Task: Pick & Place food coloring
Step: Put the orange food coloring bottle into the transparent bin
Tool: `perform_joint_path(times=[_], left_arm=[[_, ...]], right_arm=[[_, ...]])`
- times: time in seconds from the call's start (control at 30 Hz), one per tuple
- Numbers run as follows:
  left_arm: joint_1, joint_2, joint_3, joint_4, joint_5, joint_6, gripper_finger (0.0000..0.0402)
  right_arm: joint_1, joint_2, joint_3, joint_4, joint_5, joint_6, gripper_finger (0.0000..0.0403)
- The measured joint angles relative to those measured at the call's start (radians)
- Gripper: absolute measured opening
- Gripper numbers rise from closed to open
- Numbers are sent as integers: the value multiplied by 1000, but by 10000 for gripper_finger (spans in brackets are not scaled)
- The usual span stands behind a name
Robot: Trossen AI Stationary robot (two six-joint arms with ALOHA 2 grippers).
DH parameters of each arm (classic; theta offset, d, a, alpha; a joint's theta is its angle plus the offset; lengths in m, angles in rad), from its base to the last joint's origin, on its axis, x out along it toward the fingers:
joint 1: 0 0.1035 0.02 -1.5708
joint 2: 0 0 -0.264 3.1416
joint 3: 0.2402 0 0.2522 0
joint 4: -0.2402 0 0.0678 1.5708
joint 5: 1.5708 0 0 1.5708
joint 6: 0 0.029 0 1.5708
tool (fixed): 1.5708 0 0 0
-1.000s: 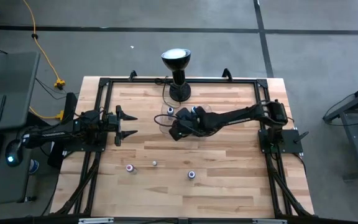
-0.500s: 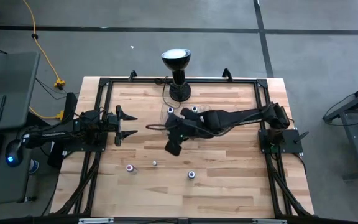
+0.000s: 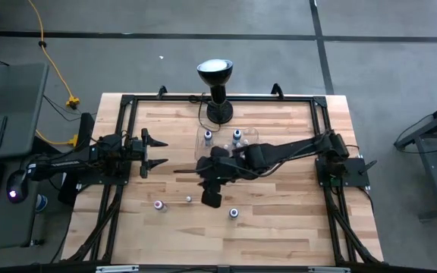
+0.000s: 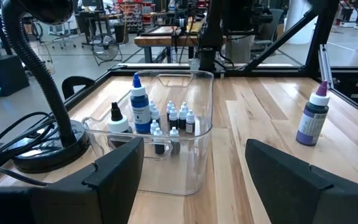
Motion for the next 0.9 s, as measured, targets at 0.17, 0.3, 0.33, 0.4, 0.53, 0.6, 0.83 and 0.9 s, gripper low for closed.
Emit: perform_joint_path(times=[0.17,0.3,0.33,0.4,0.53,0.6,0.83,0.9], left_arm=[[0,0,0,0,0,0,278],[0,0,0,0,0,0,278],[0,0,0,0,0,0,278],[0,0,0,0,0,0,278],[0,0,0,0,0,0,278],[0,0,0,0,1,0,278],[0,0,0,0,0,0,278],[0,0,0,0,0,0,278]], right_arm=[[1,135,187,-70,-30,-102,124],[-1,265,336,-148,-54,-192,124],[-2,276,332,-130,-62,-212,124],[-3,279,279,-85,-105,-225,124],[-2,315,219,-76,-143,-230,124],[-2,334,205,-81,-170,-254,125],[-2,396,205,-43,-171,-348,168],[-2,408,205,-17,-147,-349,185]])
